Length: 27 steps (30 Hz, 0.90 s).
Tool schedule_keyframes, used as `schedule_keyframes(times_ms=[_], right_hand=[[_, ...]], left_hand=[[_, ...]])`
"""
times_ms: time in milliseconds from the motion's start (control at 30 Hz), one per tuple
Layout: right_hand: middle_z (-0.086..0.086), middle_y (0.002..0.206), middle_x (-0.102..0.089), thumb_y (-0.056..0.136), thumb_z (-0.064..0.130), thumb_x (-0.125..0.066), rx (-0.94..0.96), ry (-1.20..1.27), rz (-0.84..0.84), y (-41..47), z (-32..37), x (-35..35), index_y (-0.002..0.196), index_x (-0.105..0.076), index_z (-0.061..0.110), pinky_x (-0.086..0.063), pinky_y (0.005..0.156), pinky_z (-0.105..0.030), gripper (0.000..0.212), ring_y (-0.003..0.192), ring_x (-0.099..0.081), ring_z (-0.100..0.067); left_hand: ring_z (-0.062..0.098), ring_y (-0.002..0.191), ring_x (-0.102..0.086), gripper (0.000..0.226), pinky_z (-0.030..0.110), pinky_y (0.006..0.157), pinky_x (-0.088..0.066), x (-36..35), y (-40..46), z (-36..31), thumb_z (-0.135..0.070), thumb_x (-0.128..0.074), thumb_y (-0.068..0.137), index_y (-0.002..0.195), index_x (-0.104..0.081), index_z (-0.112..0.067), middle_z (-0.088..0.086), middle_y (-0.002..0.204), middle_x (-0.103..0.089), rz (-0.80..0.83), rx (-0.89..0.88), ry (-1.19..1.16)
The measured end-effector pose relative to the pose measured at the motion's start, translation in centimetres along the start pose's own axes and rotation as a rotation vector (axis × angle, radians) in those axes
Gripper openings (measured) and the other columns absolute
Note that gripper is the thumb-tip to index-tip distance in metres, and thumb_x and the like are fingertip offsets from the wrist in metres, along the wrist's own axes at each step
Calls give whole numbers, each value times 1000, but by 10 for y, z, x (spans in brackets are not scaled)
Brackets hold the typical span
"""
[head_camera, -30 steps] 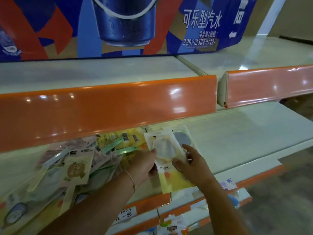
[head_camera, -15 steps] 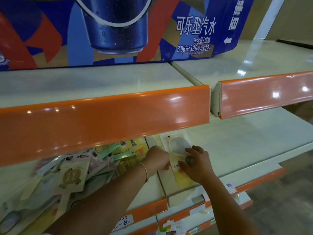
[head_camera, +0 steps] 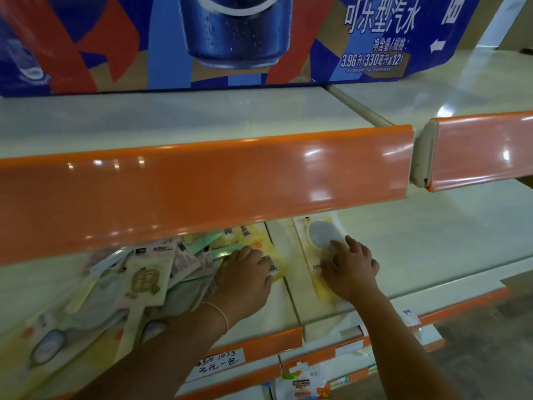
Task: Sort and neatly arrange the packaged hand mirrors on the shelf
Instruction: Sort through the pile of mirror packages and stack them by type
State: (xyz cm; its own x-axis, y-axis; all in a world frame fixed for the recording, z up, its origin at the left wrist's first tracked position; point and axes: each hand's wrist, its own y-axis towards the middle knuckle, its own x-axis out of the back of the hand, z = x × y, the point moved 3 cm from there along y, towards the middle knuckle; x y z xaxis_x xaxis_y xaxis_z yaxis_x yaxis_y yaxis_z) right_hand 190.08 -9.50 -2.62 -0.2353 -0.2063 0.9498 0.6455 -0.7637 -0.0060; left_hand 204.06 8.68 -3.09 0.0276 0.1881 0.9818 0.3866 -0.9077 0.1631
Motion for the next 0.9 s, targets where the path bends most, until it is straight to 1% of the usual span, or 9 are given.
schedule_keyframes(times_ms=[100, 167, 267, 367, 533, 600, 700, 800, 900], right_hand=[[-12, 127, -61, 82, 27, -58, 98, 185, -250, -5, 26, 5, 115, -67, 15, -40, 96, -49, 37, 120, -51, -37], [-12, 108, -70, 78, 25, -57, 185, 307, -305, -11, 49, 4, 103, -72, 10, -49, 89, -45, 32, 103, -61, -36], [-8, 105, -70, 81, 22, -61, 259, 409, -203, -23, 86, -9, 105, -70, 10, -50, 89, -35, 28, 100, -63, -28], [-6, 111, -68, 84, 16, -64, 294, 428, -109, -37, 117, -26, 112, -68, 11, -43, 86, -23, 29, 103, -61, -25], [-8, 96, -70, 78, 15, -61, 414, 445, -96, -59, 162, -44, 99, -70, 11, -51, 79, -33, 24, 88, -63, -28], [-5, 92, -67, 80, 16, -61, 399, 502, -104, -70, 177, -49, 99, -70, 11, -50, 75, -32, 21, 84, -60, -24], [0, 93, -60, 85, 16, -63, 377, 588, -30, -86, 197, -57, 108, -69, 13, -49, 72, -25, 24, 80, -56, -15], [3, 96, -56, 88, 19, -63, 376, 593, 39, -97, 212, -64, 113, -66, 16, -38, 66, -4, 26, 76, -56, -8], [6, 96, -58, 88, 22, -62, 351, 589, 74, -104, 224, -70, 112, -65, 19, -39, 62, -4, 24, 76, -57, -2]], left_hand=[[23, 104, -52, 38, 40, 91, -46, -3, -10, 6, -36, -33, 94, 96, -66, -16, 1, 102, -60, -34, -38, -47], [25, 104, -55, 37, 40, 91, -49, -1, -16, 10, -33, -37, 93, 101, -68, -14, 3, 104, -64, -76, -30, -91], [30, 111, -54, 37, 47, 93, -50, 3, -29, 27, -29, -40, 90, 105, -68, -10, 8, 111, -65, -119, 34, -111], [33, 120, -47, 41, 53, 97, -45, 13, -48, 51, -28, -39, 90, 108, -68, -8, 10, 117, -63, -158, 142, -67], [43, 126, -42, 55, 58, 103, -39, 35, -89, 91, -34, -43, 85, 131, -52, -4, 21, 131, -53, -161, 469, 66], [46, 117, -47, 61, 56, 94, -44, 43, -104, 104, -41, -53, 81, 131, -50, -5, 24, 126, -52, -102, 596, 96], [39, 89, -54, 58, 46, 71, -49, 49, -124, 112, -50, -65, 72, 112, -59, -8, 19, 102, -55, -16, 654, 138], [33, 72, -54, 60, 37, 56, -45, 50, -141, 112, -58, -60, 72, 111, -60, -13, 13, 90, -53, 0, 663, 145], [29, 55, -51, 66, 30, 44, -34, 46, -156, 112, -59, -60, 75, 115, -61, -8, 13, 79, -52, 21, 646, 170]])
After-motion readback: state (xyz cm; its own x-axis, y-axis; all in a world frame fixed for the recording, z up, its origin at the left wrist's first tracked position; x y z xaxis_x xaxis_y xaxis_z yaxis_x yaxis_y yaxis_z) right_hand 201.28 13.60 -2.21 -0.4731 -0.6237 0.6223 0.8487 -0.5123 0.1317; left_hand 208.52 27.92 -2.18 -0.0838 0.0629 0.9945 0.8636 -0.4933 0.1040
